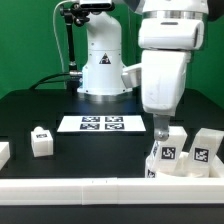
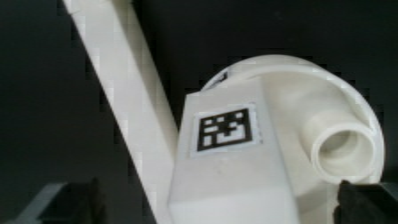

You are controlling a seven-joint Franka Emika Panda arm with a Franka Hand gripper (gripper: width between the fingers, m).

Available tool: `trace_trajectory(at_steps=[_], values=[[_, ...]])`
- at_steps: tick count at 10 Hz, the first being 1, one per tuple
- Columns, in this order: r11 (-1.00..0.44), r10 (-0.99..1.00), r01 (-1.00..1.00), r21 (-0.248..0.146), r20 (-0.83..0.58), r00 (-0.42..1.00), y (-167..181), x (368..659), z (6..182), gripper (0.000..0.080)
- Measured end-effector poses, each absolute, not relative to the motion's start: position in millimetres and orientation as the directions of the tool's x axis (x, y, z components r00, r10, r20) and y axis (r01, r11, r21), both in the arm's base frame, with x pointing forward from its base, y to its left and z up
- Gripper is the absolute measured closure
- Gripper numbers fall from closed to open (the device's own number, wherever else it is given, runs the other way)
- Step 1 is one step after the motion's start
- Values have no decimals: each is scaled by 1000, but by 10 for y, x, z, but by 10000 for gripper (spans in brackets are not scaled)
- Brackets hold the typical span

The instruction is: Assemble stool

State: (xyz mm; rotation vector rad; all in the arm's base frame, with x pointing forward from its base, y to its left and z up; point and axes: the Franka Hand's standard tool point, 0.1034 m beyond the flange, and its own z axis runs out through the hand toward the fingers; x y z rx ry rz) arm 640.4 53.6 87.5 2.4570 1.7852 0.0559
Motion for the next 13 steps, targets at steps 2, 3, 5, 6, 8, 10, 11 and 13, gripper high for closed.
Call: trace_trajectory(at_steps=[2, 3, 5, 6, 8, 10, 11, 13], values=[[-245, 967, 964, 104, -50, 251, 528, 6397, 844, 150], [-247, 966, 964, 102, -51, 253, 524, 6390, 824, 150], [-253, 965, 962, 101, -51, 259, 516, 6385, 816, 238], [-254, 964, 962, 100, -51, 260, 511, 6384, 815, 373], [-293, 953, 950, 103, -46, 299, 510, 6386, 822, 454], [-329, 941, 939, 104, -41, 335, 510, 6386, 822, 454], [-439, 895, 892, 106, -29, 445, 507, 6383, 820, 454], [-594, 801, 798, 101, -16, 598, 483, 6369, 818, 454]])
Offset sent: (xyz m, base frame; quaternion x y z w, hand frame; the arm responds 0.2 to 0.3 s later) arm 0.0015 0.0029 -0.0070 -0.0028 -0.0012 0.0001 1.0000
